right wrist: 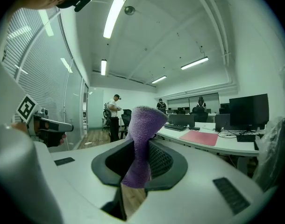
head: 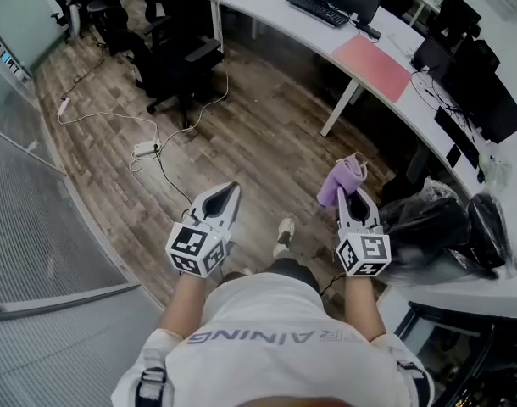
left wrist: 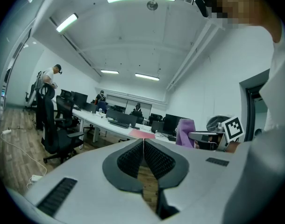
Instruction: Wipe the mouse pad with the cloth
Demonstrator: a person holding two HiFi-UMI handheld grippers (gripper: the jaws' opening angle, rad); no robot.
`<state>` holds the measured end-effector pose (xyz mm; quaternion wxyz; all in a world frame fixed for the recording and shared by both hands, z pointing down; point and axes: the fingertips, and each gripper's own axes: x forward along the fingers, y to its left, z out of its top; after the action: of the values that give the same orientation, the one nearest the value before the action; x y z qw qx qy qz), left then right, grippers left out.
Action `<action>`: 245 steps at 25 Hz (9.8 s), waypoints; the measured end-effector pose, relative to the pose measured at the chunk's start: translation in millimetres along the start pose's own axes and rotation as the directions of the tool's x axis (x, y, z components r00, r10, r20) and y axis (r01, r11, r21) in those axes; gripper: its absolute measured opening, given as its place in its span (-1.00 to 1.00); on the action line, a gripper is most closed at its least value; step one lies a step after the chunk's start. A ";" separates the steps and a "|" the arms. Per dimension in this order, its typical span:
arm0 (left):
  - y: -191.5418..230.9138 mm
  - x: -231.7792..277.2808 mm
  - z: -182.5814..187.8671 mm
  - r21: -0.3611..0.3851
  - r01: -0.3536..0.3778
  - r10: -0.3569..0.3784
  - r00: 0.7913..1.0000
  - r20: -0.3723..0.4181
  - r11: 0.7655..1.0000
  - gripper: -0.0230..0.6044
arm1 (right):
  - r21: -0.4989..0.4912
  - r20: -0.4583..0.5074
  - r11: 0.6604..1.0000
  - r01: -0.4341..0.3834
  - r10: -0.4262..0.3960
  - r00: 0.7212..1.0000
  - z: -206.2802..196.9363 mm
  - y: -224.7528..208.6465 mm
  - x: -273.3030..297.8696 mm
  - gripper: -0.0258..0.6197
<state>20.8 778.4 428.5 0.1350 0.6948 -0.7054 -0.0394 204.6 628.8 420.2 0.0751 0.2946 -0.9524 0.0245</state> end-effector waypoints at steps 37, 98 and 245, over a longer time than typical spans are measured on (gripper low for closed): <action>29.9 371.1 70.8 0.089 -0.014 0.021 0.997 -0.078 0.996 -0.82 | 0.153 -0.012 0.988 -0.034 0.037 0.999 17.1 -279.7 254.6 -0.63; 115.2 867.9 145.7 0.041 0.325 -0.313 0.932 -0.181 0.945 -0.82 | 0.220 -0.075 0.927 0.305 -0.295 0.952 41.7 -595.3 537.8 -0.62; 292.2 1067.9 109.8 -0.049 0.311 -0.305 0.872 -0.384 0.949 -0.82 | 0.400 -0.557 0.861 0.313 -0.043 0.829 -127.8 -643.6 870.3 -0.61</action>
<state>-287.4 -284.8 539.1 0.2584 0.7930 -0.5454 0.0824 -124.9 -375.8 685.0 0.2622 0.3758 -0.8253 0.3300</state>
